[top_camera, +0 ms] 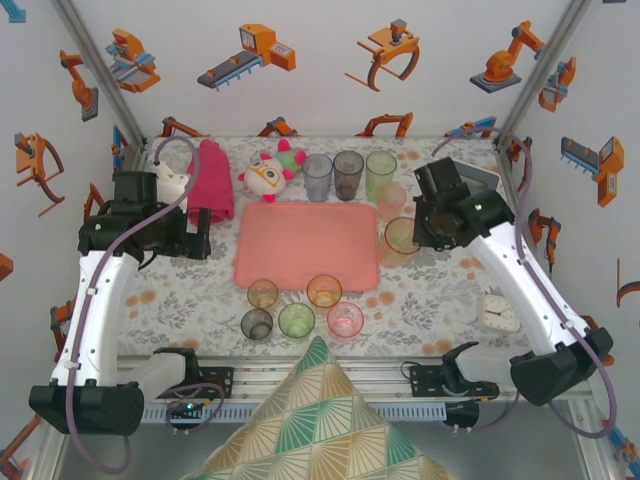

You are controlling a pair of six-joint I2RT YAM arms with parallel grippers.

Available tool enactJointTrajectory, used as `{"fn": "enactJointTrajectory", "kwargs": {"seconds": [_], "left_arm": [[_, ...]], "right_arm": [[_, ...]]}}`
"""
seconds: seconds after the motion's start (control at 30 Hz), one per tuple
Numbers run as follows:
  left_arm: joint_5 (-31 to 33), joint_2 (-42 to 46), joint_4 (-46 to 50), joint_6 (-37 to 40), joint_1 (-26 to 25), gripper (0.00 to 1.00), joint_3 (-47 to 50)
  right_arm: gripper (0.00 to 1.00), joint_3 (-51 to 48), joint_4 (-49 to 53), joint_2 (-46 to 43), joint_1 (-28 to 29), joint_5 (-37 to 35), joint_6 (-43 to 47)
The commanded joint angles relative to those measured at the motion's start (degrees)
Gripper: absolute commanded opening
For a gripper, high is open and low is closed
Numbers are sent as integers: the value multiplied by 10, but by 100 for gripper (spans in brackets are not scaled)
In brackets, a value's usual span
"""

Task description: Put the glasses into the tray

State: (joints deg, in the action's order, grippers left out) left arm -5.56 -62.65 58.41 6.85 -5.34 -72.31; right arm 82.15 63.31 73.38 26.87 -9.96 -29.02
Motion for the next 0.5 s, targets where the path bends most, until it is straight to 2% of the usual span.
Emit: {"fn": "enactJointTrajectory", "kwargs": {"seconds": [0.0, 0.3, 0.47], "left_arm": [[2, 1, 11, -5, -4, 97, -9], [31, 10, -3, -26, -4, 97, 4], [57, 0, -10, -48, -4, 97, -19]], "right_arm": [[0, 61, 14, 47, 20, -4, 20], [0, 246, 27, 216, 103, -33, 47], [0, 367, 40, 325, 151, -40, 53]]}}
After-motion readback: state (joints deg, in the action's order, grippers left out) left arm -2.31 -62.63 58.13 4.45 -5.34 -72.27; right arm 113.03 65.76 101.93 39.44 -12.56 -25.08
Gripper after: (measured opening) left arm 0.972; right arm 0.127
